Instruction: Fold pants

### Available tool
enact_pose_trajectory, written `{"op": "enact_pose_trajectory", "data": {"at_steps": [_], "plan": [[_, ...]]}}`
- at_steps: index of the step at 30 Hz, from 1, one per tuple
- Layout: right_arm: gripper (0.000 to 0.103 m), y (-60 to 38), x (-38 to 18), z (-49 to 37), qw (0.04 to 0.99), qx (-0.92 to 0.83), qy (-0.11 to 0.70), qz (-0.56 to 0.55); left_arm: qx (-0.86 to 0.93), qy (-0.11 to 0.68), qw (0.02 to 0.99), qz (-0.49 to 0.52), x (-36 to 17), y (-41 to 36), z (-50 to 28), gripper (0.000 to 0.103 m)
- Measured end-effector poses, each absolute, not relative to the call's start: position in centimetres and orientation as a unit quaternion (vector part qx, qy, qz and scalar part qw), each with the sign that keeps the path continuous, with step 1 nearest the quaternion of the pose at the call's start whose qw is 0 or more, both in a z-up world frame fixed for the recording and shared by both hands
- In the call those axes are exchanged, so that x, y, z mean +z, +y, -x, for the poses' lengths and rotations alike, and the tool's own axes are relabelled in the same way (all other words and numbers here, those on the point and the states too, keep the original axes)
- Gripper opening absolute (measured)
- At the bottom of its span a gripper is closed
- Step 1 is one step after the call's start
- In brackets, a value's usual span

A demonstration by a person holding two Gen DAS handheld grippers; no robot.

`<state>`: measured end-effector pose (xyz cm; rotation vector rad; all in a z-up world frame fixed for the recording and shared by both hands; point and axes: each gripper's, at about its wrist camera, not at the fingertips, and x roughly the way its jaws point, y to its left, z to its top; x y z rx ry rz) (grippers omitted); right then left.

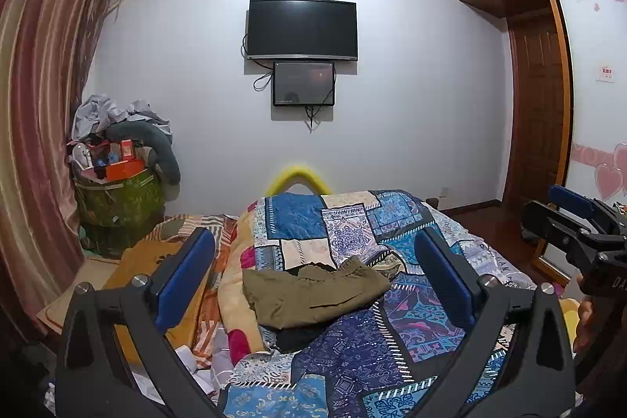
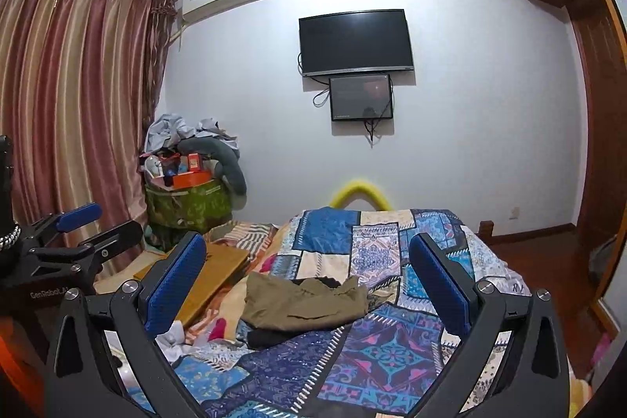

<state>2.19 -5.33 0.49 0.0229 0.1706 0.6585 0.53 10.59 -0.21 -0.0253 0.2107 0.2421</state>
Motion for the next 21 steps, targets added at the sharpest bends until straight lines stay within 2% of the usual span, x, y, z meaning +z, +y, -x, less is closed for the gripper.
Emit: {"op": "enact_pose_trajectory", "data": {"at_steps": [21], "plan": [[0.103,-5.72,0.51,-2.32,0.944,0.317,0.090,-0.018,0.103,0.111,0.988,0.006,-0.49,10.25,-0.76,0.103]]}}
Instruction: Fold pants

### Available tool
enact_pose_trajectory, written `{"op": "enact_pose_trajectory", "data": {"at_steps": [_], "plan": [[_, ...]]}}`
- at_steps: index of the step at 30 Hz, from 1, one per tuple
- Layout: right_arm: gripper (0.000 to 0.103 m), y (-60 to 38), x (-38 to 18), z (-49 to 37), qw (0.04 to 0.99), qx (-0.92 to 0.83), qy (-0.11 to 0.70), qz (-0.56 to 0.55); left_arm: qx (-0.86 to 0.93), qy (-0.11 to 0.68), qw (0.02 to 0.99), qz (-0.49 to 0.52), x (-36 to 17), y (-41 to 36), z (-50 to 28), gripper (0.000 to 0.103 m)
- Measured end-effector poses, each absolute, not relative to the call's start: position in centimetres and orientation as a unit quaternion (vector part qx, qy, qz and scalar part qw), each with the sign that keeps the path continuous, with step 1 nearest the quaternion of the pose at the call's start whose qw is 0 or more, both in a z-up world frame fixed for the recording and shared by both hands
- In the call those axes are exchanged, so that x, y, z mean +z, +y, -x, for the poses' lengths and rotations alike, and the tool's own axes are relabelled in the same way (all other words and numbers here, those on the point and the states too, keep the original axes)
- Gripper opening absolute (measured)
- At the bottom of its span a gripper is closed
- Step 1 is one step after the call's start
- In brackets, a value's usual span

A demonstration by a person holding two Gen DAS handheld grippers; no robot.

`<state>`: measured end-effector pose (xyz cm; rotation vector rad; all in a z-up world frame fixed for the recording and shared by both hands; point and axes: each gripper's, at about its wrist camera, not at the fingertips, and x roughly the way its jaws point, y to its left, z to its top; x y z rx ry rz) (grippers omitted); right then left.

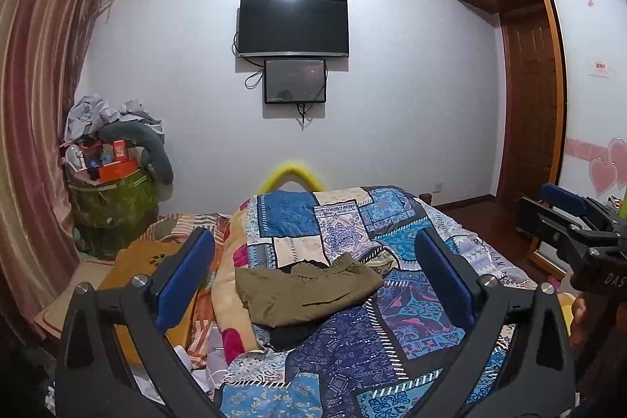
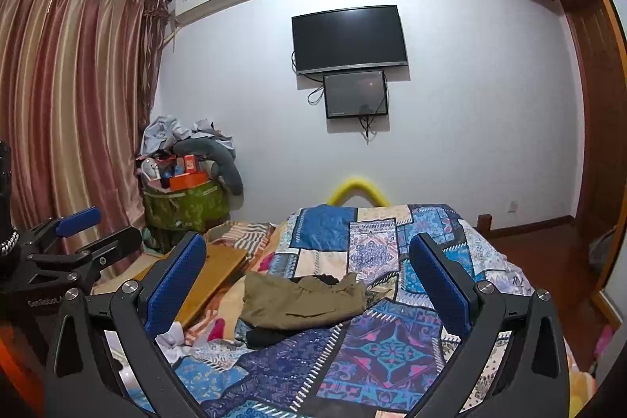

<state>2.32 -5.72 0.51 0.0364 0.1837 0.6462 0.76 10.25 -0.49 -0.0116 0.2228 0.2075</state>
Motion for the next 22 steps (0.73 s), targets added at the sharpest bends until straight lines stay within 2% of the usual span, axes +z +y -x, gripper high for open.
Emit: {"op": "enact_pose_trajectory", "data": {"at_steps": [22], "plan": [[0.103,-5.05,0.44,-2.47,0.944,0.317,0.093,-0.011,0.089,0.122,0.988,0.011,-0.54,10.39,-0.99,0.103]]}}
